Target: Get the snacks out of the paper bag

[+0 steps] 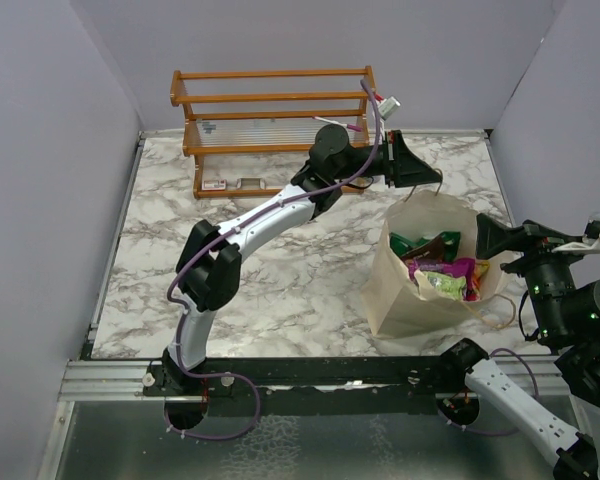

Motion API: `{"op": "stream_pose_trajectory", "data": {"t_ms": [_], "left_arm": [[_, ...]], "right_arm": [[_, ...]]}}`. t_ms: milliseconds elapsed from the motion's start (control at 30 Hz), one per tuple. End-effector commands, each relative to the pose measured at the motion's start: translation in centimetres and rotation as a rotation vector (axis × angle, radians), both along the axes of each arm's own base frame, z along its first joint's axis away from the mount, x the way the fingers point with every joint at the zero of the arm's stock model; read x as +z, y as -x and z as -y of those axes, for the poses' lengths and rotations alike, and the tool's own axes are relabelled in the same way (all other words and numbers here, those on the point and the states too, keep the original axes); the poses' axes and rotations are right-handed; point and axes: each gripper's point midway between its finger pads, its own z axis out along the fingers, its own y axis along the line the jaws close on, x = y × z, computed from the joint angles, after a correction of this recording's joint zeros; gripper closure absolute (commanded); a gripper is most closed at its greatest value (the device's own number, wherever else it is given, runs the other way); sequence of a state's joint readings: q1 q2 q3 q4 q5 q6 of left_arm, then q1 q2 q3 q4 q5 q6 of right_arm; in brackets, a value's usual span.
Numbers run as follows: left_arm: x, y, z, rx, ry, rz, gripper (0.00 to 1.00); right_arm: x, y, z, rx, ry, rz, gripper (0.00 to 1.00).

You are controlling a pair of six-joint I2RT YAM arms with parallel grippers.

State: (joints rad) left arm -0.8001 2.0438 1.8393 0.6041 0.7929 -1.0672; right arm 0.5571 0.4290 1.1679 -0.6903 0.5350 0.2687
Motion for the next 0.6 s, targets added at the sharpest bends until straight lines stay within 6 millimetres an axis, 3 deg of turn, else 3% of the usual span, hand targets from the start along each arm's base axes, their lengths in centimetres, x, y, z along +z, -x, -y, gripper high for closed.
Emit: {"op": "stream_pose_trajectory", "data": {"t_ms": [0, 200, 567], "left_arm": [[4.2, 1.6, -1.3, -0.014, 0.06, 0.073, 0.93], [6.4, 0.1, -4.0, 0.078, 0.056, 0.07, 1.0], [7.9, -1.5, -12.3, 0.263, 0.042, 0.021, 1.0]], "right_arm": [[0.2, 0.5, 0.3, -0.001, -0.015, -0.001, 0.01], [0.1, 0.4, 0.2, 0.0, -0.013, -0.002, 0.01], [-0.5, -0.4, -1.7, 0.075, 0.0, -0.022, 0.01]]}}
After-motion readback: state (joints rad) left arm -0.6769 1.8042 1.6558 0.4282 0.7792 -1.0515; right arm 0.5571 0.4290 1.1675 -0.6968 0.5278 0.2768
